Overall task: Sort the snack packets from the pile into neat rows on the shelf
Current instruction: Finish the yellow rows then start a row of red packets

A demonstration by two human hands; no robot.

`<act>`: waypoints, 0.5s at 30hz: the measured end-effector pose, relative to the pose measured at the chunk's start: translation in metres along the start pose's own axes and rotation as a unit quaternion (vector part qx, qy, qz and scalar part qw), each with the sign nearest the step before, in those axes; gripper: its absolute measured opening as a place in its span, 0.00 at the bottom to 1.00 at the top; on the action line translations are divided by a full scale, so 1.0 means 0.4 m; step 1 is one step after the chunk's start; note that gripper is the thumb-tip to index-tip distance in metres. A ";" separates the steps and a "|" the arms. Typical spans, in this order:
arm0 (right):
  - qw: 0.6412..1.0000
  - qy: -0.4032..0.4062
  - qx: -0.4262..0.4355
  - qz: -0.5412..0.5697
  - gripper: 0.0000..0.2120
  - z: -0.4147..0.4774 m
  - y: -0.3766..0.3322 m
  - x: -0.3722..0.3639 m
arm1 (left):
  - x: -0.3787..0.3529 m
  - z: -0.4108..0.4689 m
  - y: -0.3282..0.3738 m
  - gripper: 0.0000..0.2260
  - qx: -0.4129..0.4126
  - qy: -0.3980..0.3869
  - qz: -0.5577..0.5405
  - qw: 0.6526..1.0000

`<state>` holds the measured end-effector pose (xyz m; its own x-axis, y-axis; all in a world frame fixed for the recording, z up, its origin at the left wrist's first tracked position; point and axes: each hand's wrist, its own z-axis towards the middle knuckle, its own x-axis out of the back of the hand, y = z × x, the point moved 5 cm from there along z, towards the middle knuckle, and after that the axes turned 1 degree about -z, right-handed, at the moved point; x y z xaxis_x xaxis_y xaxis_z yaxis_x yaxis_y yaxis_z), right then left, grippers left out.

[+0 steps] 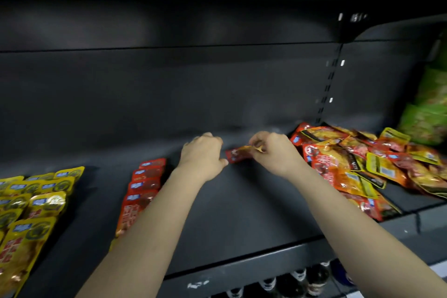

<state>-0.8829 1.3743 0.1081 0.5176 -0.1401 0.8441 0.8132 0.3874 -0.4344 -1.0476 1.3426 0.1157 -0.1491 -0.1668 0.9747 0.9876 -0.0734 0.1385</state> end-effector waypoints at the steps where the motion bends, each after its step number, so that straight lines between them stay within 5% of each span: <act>1: 1.000 0.007 0.000 0.001 0.09 -0.005 0.025 0.013 | -0.011 0.017 0.030 0.21 -0.005 -0.007 0.004 1.000; 6: 1.000 0.022 -0.006 -0.004 0.10 -0.021 0.134 0.057 | -0.064 0.091 0.147 0.17 -0.012 -0.055 0.054 0.997; 15: 1.000 0.020 0.019 0.012 0.09 -0.032 0.211 0.085 | -0.153 0.156 0.165 0.26 0.024 -0.061 -0.026 0.998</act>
<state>-0.7935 1.3907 0.0961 0.5477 -0.1664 0.8200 0.7901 0.4254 -0.4414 -0.9705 1.4093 0.0762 -0.1964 -0.0435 0.9795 0.9803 -0.0307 0.1952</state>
